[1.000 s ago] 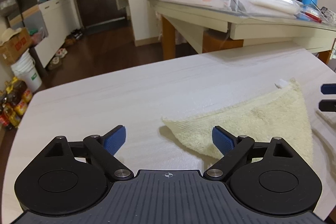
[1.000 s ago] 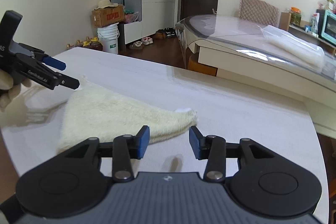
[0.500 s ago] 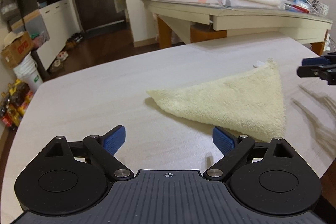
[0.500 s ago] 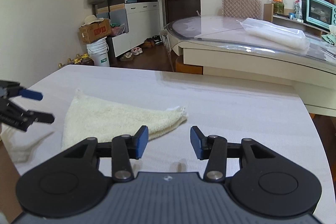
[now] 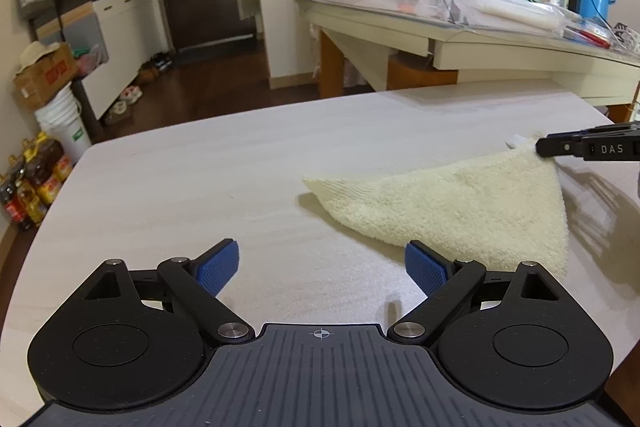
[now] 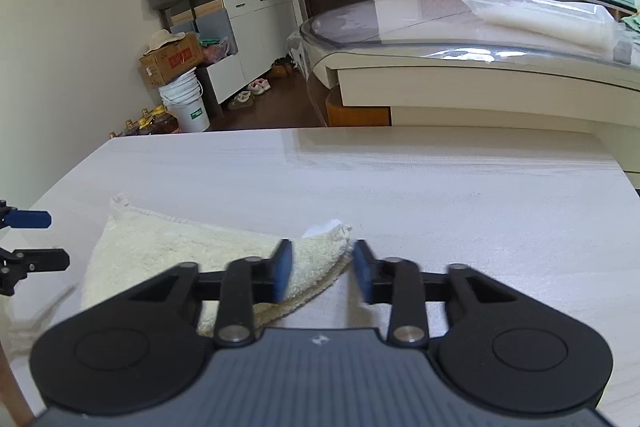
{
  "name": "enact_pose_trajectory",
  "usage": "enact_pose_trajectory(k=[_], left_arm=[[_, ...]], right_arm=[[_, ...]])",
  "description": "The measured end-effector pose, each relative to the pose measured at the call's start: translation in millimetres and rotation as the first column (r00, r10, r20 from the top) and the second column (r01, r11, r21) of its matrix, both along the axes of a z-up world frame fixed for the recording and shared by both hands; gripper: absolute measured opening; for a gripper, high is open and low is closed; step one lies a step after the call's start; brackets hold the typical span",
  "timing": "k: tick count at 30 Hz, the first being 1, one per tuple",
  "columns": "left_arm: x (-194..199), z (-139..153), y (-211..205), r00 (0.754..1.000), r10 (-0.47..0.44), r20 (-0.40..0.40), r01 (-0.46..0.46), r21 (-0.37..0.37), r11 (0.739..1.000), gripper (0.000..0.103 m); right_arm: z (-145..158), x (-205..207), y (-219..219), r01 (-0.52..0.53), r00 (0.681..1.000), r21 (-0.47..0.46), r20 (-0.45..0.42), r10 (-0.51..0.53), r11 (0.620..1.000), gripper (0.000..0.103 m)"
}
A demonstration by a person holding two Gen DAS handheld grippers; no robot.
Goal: Fold towel
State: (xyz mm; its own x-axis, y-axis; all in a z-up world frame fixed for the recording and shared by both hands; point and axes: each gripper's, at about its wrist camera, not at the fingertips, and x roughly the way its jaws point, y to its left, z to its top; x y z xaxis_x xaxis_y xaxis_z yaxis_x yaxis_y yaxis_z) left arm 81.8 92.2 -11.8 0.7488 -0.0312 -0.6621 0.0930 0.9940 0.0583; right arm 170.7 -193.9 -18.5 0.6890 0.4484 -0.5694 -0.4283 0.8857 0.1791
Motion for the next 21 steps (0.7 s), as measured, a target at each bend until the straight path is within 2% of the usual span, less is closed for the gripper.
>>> enact_pose_trajectory(k=[1,4,6,10,11,12,13,15,16,18,21], left_arm=[[0,0,0,1.0,0.001,-0.001,-0.001,-0.001,1.0,0.094],[0,-1,4,1.0,0.011,0.003,-0.011,-0.007,1.0,0.094],[-1,0,8,1.0,0.017,0.006,-0.017,-0.01,1.0,0.094],[-6,5,22,0.999,0.044,0.023,-0.044,-0.002,0.999,0.094],[-7,6,26,0.998,0.055,0.028,-0.055,0.0,0.999,0.094],[-10,9,33,0.997,0.071,0.036,-0.071,0.0,0.997,0.094],[-13,11,39,0.995,0.086,0.043,-0.086,0.002,0.996,0.094],[-18,14,50,0.992,0.111,0.053,-0.111,0.009,0.994,0.094],[-21,16,54,0.991,0.122,0.056,-0.122,0.011,0.992,0.094],[-27,19,63,0.988,0.142,0.06,-0.144,0.015,0.99,0.094],[-37,20,75,0.985,0.164,0.06,-0.166,0.016,0.986,0.094]], right_arm=[[0,-1,2,-0.006,1.0,-0.007,0.005,0.006,1.0,0.009],[5,-9,3,0.002,0.999,-0.021,0.051,-0.001,1.0,0.007],[18,-19,6,0.02,0.993,-0.045,0.116,-0.014,0.999,0.007],[46,-43,18,-0.094,0.984,0.02,0.156,0.09,0.995,0.007],[54,-55,27,-0.161,0.975,0.041,0.159,0.153,0.986,0.007],[62,-72,41,-0.252,0.958,0.059,0.16,0.24,0.966,0.007],[65,-83,49,-0.298,0.944,0.06,0.163,0.285,0.953,0.007],[65,-119,83,-0.462,0.876,0.025,0.168,0.452,0.886,0.007],[64,-128,91,-0.49,0.86,0.015,0.169,0.481,0.871,0.007],[52,-151,122,-0.57,0.809,-0.017,0.161,0.565,0.821,0.007],[40,-165,147,-0.622,0.775,-0.003,0.141,0.616,0.783,0.007]])
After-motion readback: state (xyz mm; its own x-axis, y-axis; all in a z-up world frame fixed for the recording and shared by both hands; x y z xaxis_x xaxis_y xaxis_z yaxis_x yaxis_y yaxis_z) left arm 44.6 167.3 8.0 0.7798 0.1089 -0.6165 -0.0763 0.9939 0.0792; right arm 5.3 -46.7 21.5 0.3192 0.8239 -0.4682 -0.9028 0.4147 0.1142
